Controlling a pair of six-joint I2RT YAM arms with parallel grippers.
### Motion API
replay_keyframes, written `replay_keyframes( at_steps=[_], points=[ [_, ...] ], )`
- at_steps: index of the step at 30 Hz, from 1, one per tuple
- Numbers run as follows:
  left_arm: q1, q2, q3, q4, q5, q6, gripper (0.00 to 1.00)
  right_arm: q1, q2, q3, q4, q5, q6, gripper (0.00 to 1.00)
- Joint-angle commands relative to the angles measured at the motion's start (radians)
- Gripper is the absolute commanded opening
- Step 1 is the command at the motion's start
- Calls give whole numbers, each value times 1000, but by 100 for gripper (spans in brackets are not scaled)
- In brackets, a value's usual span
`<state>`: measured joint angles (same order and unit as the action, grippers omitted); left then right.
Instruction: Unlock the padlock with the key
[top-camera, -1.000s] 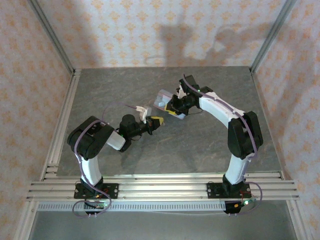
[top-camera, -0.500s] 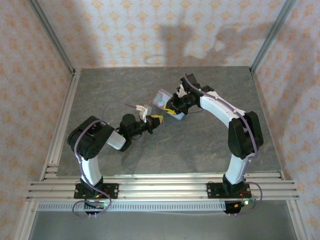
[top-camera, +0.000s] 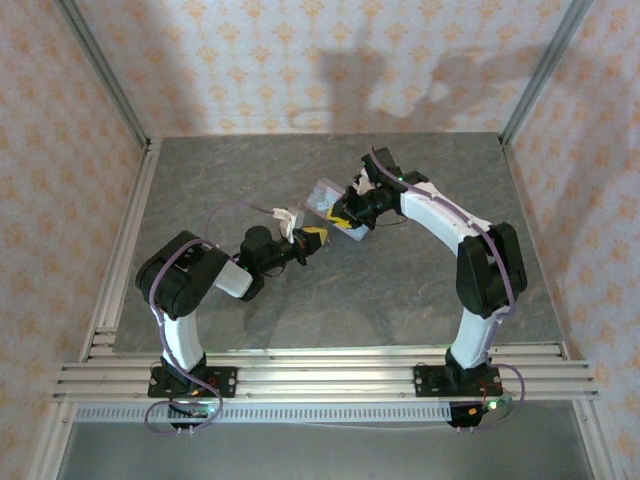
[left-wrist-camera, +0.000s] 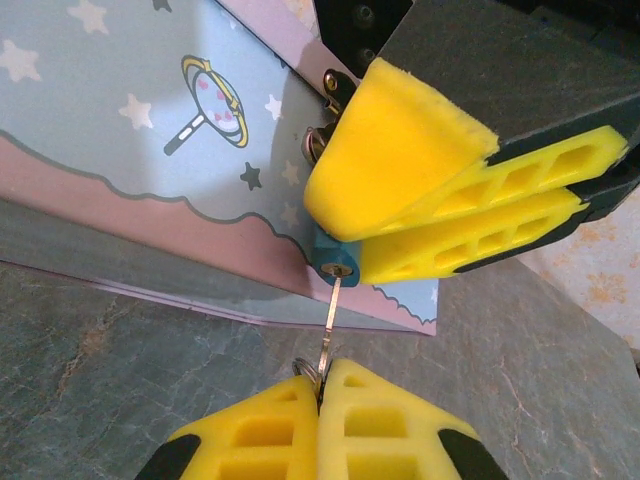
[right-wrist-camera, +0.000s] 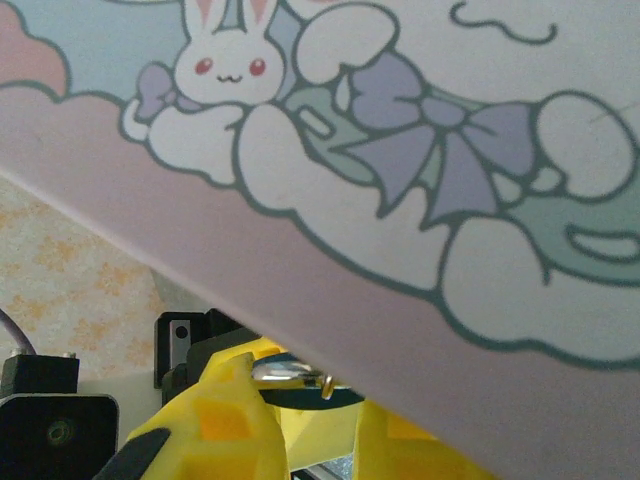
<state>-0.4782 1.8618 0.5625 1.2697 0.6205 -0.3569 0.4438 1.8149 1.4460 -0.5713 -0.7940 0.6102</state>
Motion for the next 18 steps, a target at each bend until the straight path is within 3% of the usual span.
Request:
replay_keyframes(
  at_steps=[1,18],
  points=[
    [-2,-7,22,49,-9,21,0,-4,-26,16,44,-34,14,0],
    [7,9,56,53,14,-12,0,-4,-26,-7,47,-57,11,0]
  ],
)
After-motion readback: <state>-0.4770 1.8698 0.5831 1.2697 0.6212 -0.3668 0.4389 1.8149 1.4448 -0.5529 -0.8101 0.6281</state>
